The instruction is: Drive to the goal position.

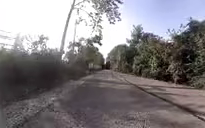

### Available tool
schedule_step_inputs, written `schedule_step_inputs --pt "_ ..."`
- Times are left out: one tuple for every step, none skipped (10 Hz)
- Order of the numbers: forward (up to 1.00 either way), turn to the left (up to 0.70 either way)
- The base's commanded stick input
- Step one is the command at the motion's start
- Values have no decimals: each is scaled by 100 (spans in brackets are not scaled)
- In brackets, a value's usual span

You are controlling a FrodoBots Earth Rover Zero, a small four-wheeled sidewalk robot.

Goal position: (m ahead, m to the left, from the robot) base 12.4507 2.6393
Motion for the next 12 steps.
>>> schedule_step_inputs --pt "70 -26" --pt "70 -25" --pt "70 -18" --pt "70 -12" --pt "70 -5" --pt "70 0" --pt "70 0" --pt "70 0" --pt "70 0" --pt "70 0" --pt "70 0" --pt "70 0"
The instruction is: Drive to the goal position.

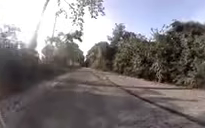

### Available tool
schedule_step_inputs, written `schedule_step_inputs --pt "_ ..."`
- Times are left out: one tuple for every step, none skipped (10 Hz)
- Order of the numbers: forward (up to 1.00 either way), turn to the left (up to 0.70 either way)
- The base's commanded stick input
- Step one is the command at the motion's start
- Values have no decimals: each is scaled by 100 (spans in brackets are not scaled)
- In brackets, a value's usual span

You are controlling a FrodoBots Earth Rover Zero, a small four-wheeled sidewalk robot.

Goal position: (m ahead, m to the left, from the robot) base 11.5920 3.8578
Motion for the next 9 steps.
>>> schedule_step_inputs --pt "70 0" --pt "70 0" --pt "70 0" --pt "70 0" --pt "70 0" --pt "70 0" --pt "70 0" --pt "70 0" --pt "70 0"
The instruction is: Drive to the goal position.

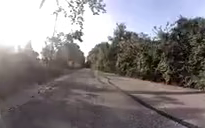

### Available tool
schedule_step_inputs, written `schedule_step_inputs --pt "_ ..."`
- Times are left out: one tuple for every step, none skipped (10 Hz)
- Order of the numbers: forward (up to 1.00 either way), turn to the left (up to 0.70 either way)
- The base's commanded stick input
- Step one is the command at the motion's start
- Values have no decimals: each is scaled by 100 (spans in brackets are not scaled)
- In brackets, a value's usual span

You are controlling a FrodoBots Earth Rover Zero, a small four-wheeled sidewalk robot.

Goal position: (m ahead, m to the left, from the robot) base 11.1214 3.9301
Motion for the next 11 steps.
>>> schedule_step_inputs --pt "70 0" --pt "70 0" --pt "70 0" --pt "70 0" --pt "70 0" --pt "70 0" --pt "70 0" --pt "70 0" --pt "70 0" --pt "70 0" --pt "70 0"
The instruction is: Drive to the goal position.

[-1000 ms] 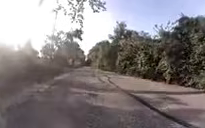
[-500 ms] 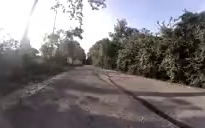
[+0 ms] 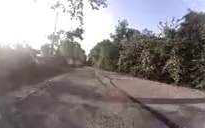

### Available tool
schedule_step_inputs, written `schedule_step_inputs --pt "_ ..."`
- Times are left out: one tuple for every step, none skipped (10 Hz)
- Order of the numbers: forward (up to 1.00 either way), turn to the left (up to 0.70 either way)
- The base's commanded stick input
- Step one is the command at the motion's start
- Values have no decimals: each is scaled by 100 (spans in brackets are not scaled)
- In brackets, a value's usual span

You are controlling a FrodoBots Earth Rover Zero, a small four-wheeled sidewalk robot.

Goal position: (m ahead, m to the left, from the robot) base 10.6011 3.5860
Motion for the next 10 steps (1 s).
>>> schedule_step_inputs --pt "70 0" --pt "70 0" --pt "70 0" --pt "70 0" --pt "70 0" --pt "70 0" --pt "70 0" --pt "70 0" --pt "70 1" --pt "70 2"
